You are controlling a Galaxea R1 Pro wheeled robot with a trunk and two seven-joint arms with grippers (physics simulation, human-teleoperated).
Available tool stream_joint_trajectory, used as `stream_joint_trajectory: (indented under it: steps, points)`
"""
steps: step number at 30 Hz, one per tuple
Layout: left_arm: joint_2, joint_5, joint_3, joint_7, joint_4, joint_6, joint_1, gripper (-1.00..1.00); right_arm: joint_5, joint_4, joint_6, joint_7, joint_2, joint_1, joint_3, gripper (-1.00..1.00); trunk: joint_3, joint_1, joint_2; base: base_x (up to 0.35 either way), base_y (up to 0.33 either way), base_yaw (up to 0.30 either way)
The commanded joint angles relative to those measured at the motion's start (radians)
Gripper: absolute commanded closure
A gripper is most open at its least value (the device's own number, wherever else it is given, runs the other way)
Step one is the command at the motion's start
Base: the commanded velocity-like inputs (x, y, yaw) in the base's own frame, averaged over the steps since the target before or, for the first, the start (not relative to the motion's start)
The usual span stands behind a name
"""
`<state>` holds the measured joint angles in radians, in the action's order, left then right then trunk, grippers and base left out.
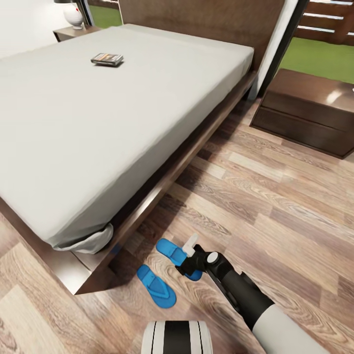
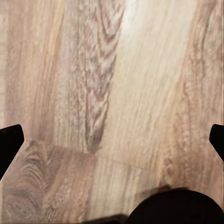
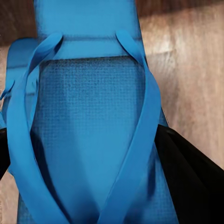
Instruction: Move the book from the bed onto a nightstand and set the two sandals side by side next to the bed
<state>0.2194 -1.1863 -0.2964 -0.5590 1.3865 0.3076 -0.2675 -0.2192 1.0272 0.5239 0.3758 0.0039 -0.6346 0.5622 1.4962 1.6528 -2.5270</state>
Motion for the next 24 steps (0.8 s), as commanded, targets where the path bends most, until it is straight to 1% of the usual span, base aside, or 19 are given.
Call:
stream_joint_trajectory:
  steps: [1,2,3,5,7,8,13,20,22,24]
  points:
    - [0.001,-0.015,-0.001,-0.005,0.010,0.005,0.000,-1.00,-0.010,-0.003,-0.002,0.006,0.002,-0.001,0.000,1.00,0.005,0.000,-0.001,0.015,0.004,0.002]
    - [0.002,-0.024,-0.001,-0.006,0.018,0.007,0.000,-1.00,-0.009,-0.010,-0.009,0.005,0.006,-0.003,0.000,1.00,0.008,0.001,-0.001,0.012,0.003,0.002]
    - [0.003,-0.044,0.000,-0.007,0.032,0.009,0.000,-1.00,-0.009,-0.033,-0.024,0.005,0.020,-0.009,0.000,1.00,0.012,0.001,-0.001,0.008,0.002,0.001]
    - [0.005,-0.060,0.000,-0.007,0.041,0.011,0.000,-1.00,-0.009,-0.067,-0.038,0.005,0.039,-0.020,-0.001,1.00,0.020,0.002,-0.002,0.006,0.001,0.001]
    - [0.007,-0.078,0.000,-0.008,0.052,0.013,0.001,-1.00,-0.009,-0.166,-0.082,0.001,0.077,-0.046,-0.002,1.00,0.028,0.003,-0.002,0.002,0.001,0.000]
    - [0.007,-0.081,0.000,-0.008,0.054,0.014,0.001,-1.00,-0.009,-0.190,-0.101,0.000,0.085,-0.052,-0.002,1.00,0.032,0.003,-0.002,0.001,0.000,0.000]
    - [0.008,-0.085,0.000,-0.009,0.056,0.014,0.001,-1.00,-0.009,-0.223,-0.130,-0.003,0.094,-0.061,-0.002,1.00,0.051,0.006,-0.003,0.000,0.000,0.000]
    - [0.007,-0.084,0.000,-0.009,0.056,0.015,0.001,-1.00,-0.008,-0.227,-0.141,-0.009,0.096,-0.064,-0.004,1.00,0.078,0.009,-0.005,0.000,0.000,0.000]
    - [0.006,-0.082,0.000,-0.009,0.056,0.015,0.001,-1.00,-0.008,-0.221,-0.143,-0.021,0.096,-0.064,-0.005,1.00,0.086,0.010,-0.005,0.000,0.000,0.000]
    - [0.006,-0.080,0.000,-0.009,0.055,0.015,0.001,-1.00,-0.007,-0.217,-0.144,-0.049,0.096,-0.064,-0.005,1.00,0.086,0.010,-0.005,0.000,0.000,0.000]
